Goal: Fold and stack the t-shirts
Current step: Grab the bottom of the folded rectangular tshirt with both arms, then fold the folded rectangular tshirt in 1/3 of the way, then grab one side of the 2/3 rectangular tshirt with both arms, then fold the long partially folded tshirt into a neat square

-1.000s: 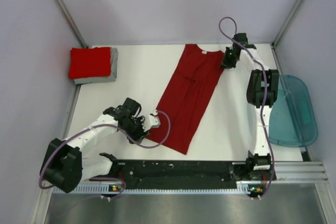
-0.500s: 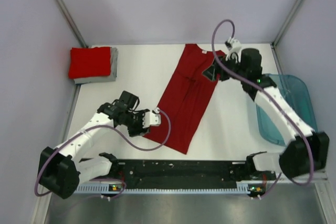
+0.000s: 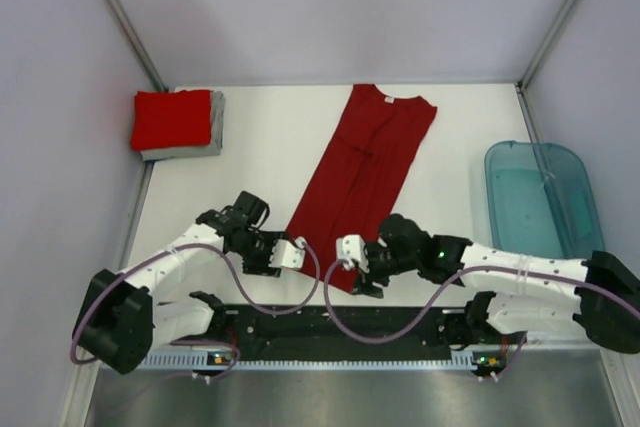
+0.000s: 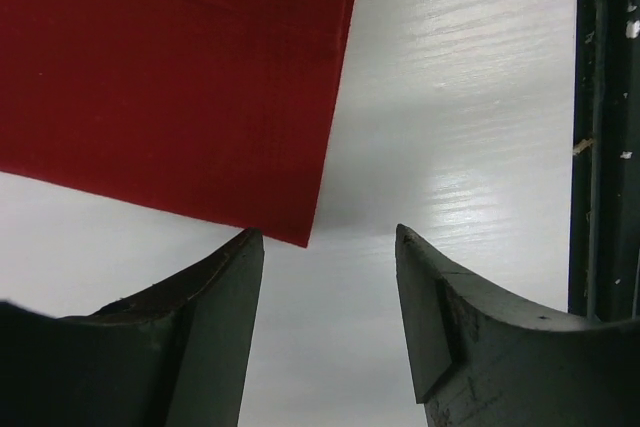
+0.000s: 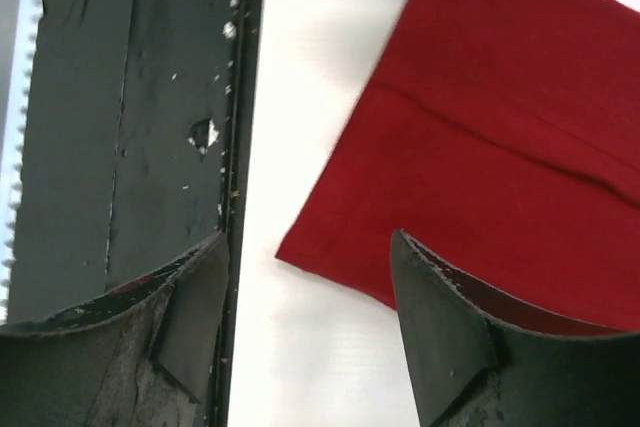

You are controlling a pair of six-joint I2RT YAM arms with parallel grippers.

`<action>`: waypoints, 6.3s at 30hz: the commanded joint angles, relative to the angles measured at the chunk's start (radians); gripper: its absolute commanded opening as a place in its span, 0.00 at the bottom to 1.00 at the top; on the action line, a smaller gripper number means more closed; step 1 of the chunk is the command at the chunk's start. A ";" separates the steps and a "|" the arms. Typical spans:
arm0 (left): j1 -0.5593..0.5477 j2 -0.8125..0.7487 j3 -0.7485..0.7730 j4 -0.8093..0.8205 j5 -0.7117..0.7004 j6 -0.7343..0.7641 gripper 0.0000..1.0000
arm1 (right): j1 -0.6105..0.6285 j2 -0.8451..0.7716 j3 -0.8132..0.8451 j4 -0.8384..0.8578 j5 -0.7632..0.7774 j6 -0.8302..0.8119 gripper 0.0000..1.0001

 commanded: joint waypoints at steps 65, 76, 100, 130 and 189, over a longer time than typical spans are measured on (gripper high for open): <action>-0.086 0.818 1.053 0.152 -0.382 -0.644 0.00 | -0.577 0.354 0.261 0.134 0.139 -0.398 0.00; -0.086 0.944 1.127 0.248 -0.411 -0.644 0.00 | -0.648 0.481 0.292 0.200 0.140 -0.427 0.00; 0.020 0.798 1.173 0.295 -0.387 -0.764 0.60 | -0.663 0.287 0.429 0.019 0.216 -0.152 0.54; -0.115 0.589 0.359 0.446 -0.175 -0.258 0.50 | -0.244 0.332 0.108 -0.134 0.378 -0.381 0.14; -0.094 0.590 0.992 -0.111 -0.293 -0.701 0.00 | -0.781 -0.008 0.181 -0.262 -0.125 0.457 0.00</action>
